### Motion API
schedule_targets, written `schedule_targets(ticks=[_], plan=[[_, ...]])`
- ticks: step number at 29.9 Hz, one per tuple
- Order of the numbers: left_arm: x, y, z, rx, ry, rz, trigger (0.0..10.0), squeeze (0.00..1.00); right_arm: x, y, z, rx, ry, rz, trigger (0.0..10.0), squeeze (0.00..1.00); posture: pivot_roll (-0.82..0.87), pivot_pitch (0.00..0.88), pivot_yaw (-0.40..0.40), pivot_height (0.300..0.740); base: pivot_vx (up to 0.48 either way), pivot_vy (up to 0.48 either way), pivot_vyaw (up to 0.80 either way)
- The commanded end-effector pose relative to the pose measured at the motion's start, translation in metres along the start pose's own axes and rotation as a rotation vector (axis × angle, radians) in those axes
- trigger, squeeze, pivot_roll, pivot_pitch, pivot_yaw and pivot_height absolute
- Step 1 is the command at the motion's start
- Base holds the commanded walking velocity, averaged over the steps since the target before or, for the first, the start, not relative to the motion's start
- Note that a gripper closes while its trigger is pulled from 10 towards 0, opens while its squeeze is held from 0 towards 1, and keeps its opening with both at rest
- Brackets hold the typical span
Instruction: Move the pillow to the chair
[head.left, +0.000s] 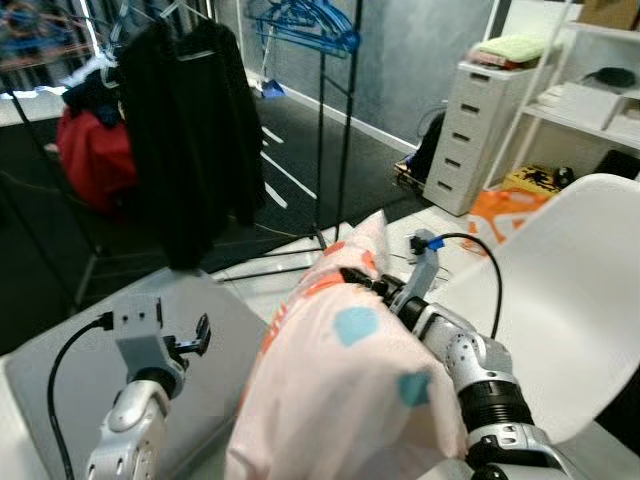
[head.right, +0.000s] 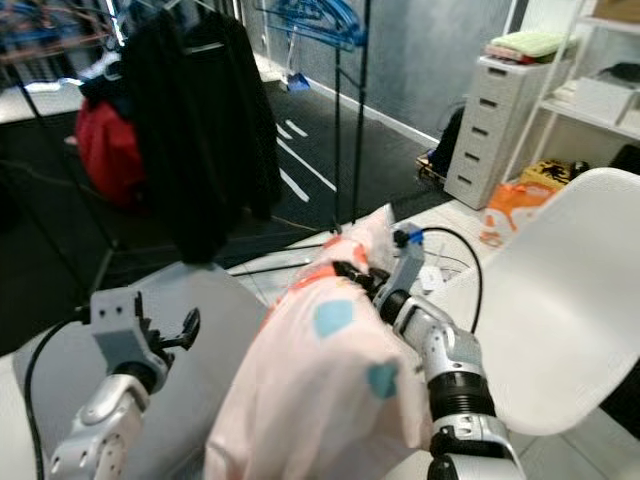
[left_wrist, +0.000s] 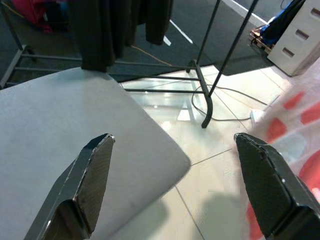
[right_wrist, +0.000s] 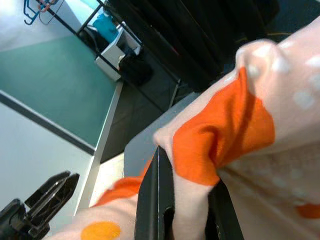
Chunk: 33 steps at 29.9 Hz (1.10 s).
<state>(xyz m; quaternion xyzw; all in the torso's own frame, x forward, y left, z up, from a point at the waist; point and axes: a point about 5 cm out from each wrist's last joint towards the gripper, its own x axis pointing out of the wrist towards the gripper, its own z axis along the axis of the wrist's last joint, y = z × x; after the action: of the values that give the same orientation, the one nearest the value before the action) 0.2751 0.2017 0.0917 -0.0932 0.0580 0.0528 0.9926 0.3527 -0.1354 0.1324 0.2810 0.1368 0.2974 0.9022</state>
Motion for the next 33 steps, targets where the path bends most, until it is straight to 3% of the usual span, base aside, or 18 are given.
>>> schedule_targets(ticks=[1,8,16,18,19,24,25,26,27,28,31,33], plan=[[-0.001,-0.001,-0.004,-0.005,0.016,-0.001,10.0,0.0,0.0,0.007,0.014,-0.033,-0.046,0.043,10.0,0.0,-0.16,0.008,-0.014,0.74,0.0,-0.48,0.0],[-0.001,-0.004,-0.005,-0.009,0.018,-0.005,10.0,0.0,-0.003,-0.004,0.009,-0.067,0.036,-0.025,10.0,0.0,-0.16,0.008,-0.014,0.74,0.0,-0.467,0.0],[-0.001,-0.004,-0.003,-0.024,0.011,-0.004,10.0,0.0,-0.008,-0.011,0.005,-0.105,0.114,-0.055,10.0,0.0,-0.16,0.012,-0.017,0.74,0.0,0.0,0.0],[-0.001,-0.004,-0.003,-0.026,0.011,-0.003,10.0,0.0,-0.011,-0.015,0.003,-0.124,0.154,-0.068,10.0,0.0,-0.17,0.013,-0.015,0.74,0.0,0.0,0.0],[-0.002,-0.004,-0.004,-0.029,0.011,-0.003,10.0,0.0,-0.017,-0.021,-0.002,-0.161,0.231,-0.093,10.0,0.0,-0.17,0.012,-0.015,0.74,0.0,0.0,0.0],[-0.002,-0.004,-0.004,-0.031,0.011,-0.003,10.0,0.0,-0.022,-0.027,-0.006,-0.188,0.293,-0.115,10.0,0.0,-0.17,0.012,-0.015,0.74,0.0,0.0,0.0],[-0.002,-0.004,-0.004,-0.032,0.011,-0.003,10.0,0.0,-0.034,-0.043,-0.005,-0.186,0.348,-0.226,10.0,0.0,-0.17,0.015,-0.014,0.74,0.0,0.0,0.0],[-0.002,-0.004,-0.004,-0.032,0.011,-0.003,10.0,0.0,-0.034,-0.043,-0.005,-0.186,0.348,-0.226,10.0,0.0,-0.17,0.015,-0.014,0.74,0.0,0.0,0.0],[-0.002,-0.004,-0.004,-0.034,0.011,-0.004,10.0,0.0,-0.048,-0.06,0.0,-0.183,0.377,-0.347,10.0,0.0,-0.18,0.018,-0.01,0.74,0.0,0.0,0.0],[-0.002,-0.004,-0.004,-0.034,0.011,-0.004,10.0,0.0,-0.048,-0.06,0.0,-0.183,0.377,-0.347,10.0,0.0,-0.18,0.018,-0.01,0.74,0.0,0.0,0.0],[-0.001,-0.005,-0.003,-0.043,0.012,-0.015,10.0,0.0,-0.096,-0.105,0.017,-0.171,0.376,-0.76,10.0,0.0,-0.18,0.024,-0.004,0.74,0.0,0.0,0.0],[-0.001,-0.005,-0.003,-0.043,0.012,-0.015,10.0,0.0,-0.096,-0.105,0.017,-0.171,0.376,-0.76,10.0,0.0,-0.18,0.024,-0.004,0.74,0.0,0.0,0.0]])
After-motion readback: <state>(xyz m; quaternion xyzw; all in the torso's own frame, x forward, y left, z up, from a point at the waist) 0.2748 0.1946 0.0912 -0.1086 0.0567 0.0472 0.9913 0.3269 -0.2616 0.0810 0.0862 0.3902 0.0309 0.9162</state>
